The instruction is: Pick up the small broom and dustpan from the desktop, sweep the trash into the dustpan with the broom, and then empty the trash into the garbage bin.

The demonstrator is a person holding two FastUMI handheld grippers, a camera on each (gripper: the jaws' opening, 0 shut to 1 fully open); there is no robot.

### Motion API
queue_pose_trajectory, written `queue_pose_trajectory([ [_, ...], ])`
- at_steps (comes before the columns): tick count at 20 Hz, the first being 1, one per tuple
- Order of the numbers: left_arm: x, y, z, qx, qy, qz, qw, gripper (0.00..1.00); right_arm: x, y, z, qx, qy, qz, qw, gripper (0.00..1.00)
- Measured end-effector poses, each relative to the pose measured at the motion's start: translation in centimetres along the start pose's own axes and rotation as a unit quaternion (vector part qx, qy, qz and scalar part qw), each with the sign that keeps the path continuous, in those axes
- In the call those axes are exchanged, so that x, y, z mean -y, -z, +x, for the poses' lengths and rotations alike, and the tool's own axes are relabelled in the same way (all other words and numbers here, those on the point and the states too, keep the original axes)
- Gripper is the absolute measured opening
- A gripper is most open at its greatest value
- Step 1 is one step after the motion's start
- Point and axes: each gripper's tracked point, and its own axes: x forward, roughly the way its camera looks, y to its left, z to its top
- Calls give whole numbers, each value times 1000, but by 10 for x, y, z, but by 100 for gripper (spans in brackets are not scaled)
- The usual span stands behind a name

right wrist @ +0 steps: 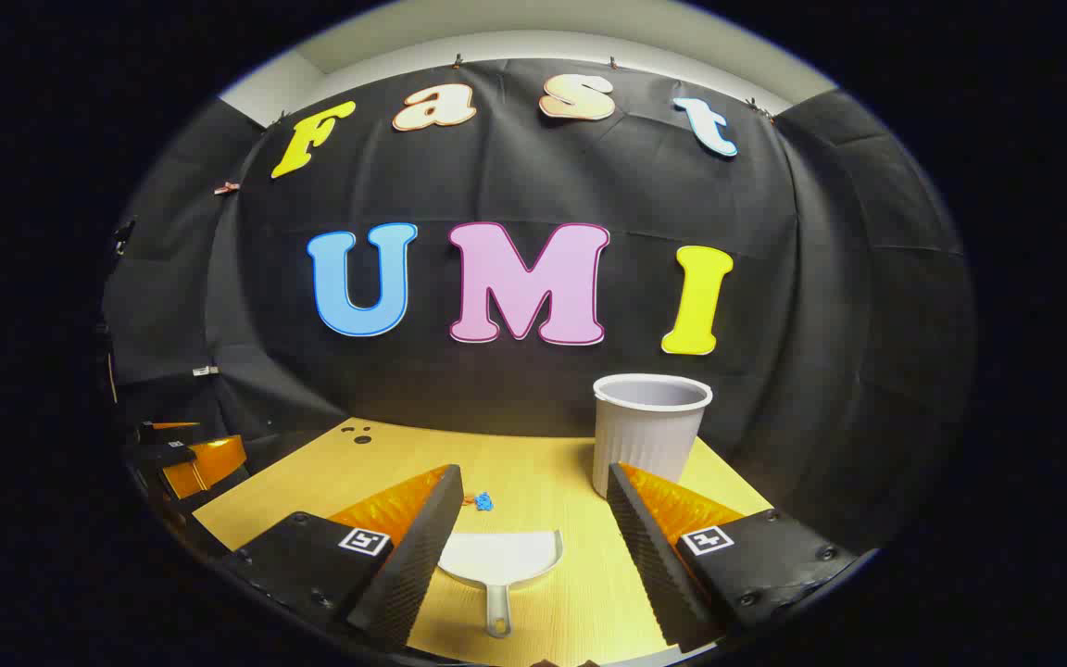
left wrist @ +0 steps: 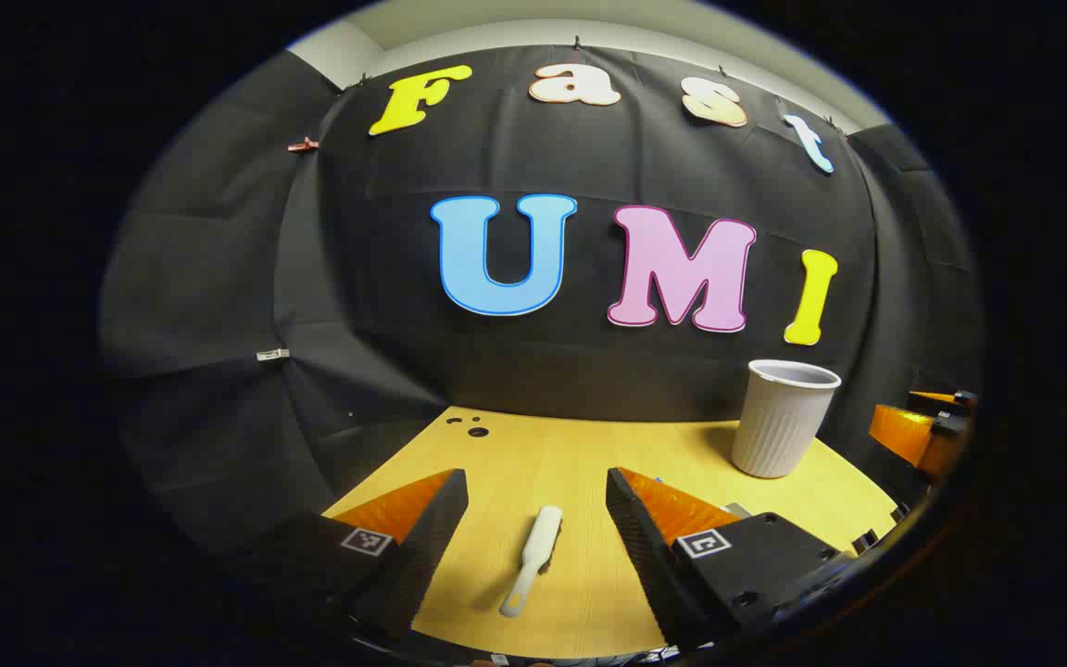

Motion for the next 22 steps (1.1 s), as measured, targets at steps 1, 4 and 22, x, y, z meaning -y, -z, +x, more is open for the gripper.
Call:
queue_pose_trajectory([
  [1, -2, 2, 0, -2, 3, 2, 1000, 96, 1, 1, 0, -1, 6, 6, 1000, 98],
  [4, -8, 7, 3, -8, 14, 0, 1000, 96, 0, 11, 0, -13, 15, 1, 1000, 98],
  [22, -17, 84, 54, -151, 61, 0, 987, 96, -6, 39, 23, -56, -1, -23, 998, 98],
])
